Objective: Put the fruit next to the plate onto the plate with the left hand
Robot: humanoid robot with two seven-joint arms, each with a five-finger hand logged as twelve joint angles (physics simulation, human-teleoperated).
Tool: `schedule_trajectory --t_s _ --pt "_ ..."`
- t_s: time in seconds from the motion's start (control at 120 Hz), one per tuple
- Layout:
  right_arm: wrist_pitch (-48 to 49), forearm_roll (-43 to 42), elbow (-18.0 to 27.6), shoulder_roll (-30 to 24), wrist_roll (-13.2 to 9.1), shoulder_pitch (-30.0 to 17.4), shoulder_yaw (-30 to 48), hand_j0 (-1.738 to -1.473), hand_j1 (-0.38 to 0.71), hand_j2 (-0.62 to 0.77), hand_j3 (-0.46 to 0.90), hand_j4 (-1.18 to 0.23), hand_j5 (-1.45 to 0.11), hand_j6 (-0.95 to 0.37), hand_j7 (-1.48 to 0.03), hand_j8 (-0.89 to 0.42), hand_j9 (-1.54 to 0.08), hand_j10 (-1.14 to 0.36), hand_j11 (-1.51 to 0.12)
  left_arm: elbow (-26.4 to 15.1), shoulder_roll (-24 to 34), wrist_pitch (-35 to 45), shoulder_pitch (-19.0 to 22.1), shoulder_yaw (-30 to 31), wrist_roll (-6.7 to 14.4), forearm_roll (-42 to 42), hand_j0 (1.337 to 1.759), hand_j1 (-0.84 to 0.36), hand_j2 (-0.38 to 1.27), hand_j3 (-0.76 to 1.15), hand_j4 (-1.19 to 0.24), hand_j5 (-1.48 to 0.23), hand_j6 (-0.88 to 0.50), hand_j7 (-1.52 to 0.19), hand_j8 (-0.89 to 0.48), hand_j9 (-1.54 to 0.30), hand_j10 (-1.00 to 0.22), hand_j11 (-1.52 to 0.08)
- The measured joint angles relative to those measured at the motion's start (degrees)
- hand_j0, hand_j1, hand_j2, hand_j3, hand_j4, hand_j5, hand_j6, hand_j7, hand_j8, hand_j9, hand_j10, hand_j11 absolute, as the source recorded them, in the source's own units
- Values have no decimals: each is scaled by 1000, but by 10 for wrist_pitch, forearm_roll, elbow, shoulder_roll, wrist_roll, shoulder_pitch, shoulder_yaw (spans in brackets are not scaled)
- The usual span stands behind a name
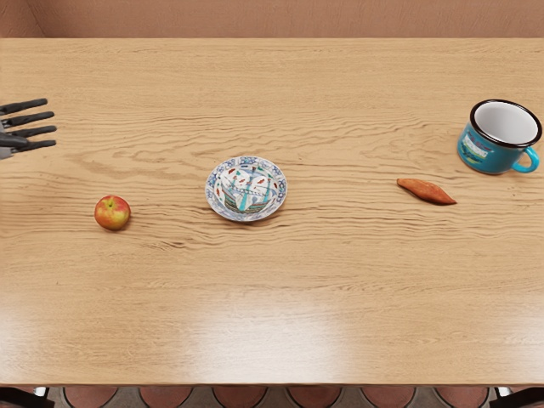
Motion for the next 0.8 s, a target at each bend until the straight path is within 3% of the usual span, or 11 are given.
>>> schedule_trajectory --t_s 0.117,0.258,0.375,0.45,0.533,0.608,0.683,0.8 --pt "0 0 0 0 0 0 1 -1658 -329 -3 0 -17 -22 -17 -22 -17 -22 -17 -22 0 -1 0 -1 3 1 3 1658 349 0 0 3 1 4 0 4 0 3 0" --pt "-1 1 0 0 0 0 0 -1658 -329 -3 0 -17 -22 -17 -22 -17 -22 -17 -22 -1 -23 0 -57 35 4 70 1658 349 0 0 4 1 5 0 4 0 3 0" --pt "-1 1 0 0 0 0 0 -1658 -329 -3 0 -17 -22 -17 -22 -17 -22 -17 -22 -2 -85 0 -118 55 52 139 1658 349 0 0 3 0 3 0 3 0 2 0" --pt "-1 1 0 0 0 0 0 -1658 -329 -3 0 -17 -22 -17 -22 -17 -22 -17 -22 -18 -94 0 -130 65 69 159 1658 349 -1 0 1 0 2 0 2 0 1 0" --pt "-1 1 0 0 0 0 0 -1658 -329 -3 0 -17 -22 -18 -22 -17 -22 -17 -22 -83 -55 0 -130 70 78 178 1658 348 -1 0 1 0 2 0 2 0 1 0" --pt "-1 1 0 0 0 0 0 -1658 -329 -3 0 -17 -22 -17 -22 -17 -22 -17 -22 -195 5 0 -138 70 82 219 1658 348 0 0 1 -1 1 -1 1 -1 1 -1" --pt "-1 1 0 0 0 0 0 -1658 -329 -3 0 -17 -22 -17 -22 -17 -22 -17 -22 -293 14 0 -155 69 84 270 1658 348 0 0 -1 -2 0 -2 0 -2 0 -2" --pt "-1 1 0 0 0 0 0 -1658 -329 -3 0 -17 -22 -17 -22 -17 -22 -17 -22 -379 18 0 -196 68 85 348 1658 347 0 0 -3 -2 -3 -2 -3 -2 -2 -2"
